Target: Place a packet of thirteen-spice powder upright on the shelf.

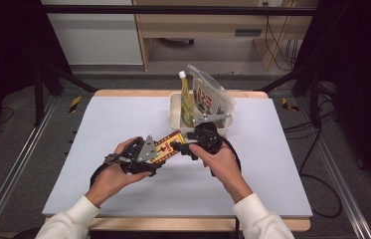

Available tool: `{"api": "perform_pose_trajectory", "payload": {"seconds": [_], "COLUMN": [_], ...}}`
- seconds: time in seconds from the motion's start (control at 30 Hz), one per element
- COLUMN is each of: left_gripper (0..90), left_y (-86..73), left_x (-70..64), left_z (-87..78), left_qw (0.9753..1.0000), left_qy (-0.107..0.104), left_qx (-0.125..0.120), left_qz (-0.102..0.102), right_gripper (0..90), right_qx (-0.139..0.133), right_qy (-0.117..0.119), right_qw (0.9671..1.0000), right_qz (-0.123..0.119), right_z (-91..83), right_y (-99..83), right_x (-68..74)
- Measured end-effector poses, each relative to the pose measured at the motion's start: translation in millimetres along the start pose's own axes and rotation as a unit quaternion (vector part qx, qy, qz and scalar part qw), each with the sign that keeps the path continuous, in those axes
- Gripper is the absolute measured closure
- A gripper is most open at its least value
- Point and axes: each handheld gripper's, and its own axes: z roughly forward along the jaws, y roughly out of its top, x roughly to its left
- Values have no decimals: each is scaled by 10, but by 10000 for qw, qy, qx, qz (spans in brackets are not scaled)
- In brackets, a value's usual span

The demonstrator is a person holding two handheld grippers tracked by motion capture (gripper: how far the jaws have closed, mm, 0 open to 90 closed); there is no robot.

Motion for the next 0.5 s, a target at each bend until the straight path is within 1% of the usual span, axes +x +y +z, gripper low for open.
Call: {"api": "perform_pose_trajectory", "payload": {"seconds": [0.07, 0.17, 0.23, 0.3, 0.4, 0.43, 0.5], "left_gripper": [320, 320, 319, 319, 319, 319, 318], "left_y": [17, 37, 49, 52, 63, 69, 78], "left_x": [-15, -24, -25, -24, -35, -42, -47], "left_z": [-6, -16, -19, -11, 24, 40, 66], "left_qw": [10000, 9997, 9996, 9993, 9994, 9994, 9996], "left_qy": [-7, -43, -68, -135, -158, -160, -157], "left_qx": [-99, -234, -263, -318, -281, -262, -202], "left_qz": [-13, -53, -45, -119, -131, -135, -112], "right_gripper": [277, 289, 299, 322, 401, 431, 454], "right_qx": [26, 68, 88, 105, 105, 151, 215], "right_qy": [27, 89, 144, 205, 216, 184, 85], "right_qw": [10000, 9999, 9998, 9996, 9995, 9995, 9994], "right_qz": [-6, 69, 106, 149, 181, 204, 244], "right_z": [11, 23, 30, 31, 19, 14, 5], "right_y": [-1, 2, 4, 9, 18, 22, 29], "right_x": [-13, -21, -21, -21, -24, -21, -13]}}
